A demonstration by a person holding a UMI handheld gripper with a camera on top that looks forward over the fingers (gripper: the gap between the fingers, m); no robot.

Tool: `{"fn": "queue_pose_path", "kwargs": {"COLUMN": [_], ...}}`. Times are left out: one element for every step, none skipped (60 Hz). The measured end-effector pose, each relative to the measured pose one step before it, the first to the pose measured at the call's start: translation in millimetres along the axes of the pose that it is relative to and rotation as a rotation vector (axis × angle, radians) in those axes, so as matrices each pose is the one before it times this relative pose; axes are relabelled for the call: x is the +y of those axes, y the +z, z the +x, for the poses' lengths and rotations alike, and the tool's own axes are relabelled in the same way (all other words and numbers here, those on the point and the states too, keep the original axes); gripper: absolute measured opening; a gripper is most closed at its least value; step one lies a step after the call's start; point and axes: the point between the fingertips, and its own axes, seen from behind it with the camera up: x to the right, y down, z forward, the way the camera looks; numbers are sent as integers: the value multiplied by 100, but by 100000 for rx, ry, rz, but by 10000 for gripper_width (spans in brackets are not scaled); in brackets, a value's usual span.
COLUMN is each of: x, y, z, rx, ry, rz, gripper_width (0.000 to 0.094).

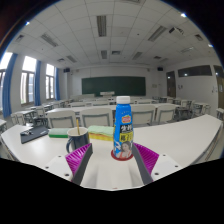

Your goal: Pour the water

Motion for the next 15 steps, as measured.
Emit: {"fn": "queue_pose_path", "kwargs": {"x": [232,247,-597,267,272,104,616,177,330,331,318,269,174,205,47], "y": [-634,-653,692,-628,-611,-796,-1341,-398,-369,-371,-413,-371,258,-189,-232], "z": [-233,-218,1660,-187,-207,-478,-1694,-269,-192,-117,-131,-168,659,-169,-625], "rx": [-331,-210,-603,-213,-349,-485,-300,-607,-429,-272,-249,-376,-671,-479,-338], "ry": [149,274,162,234,160,103,-39,-19,42,59,97,135,197,334,518], "rz": [478,476,271,507,528,507,464,279,112,21,111,308,459,443,354], "gripper_width": [844,847,850,851,851,848,850,850,850,851,851,851,850,850,849]}}
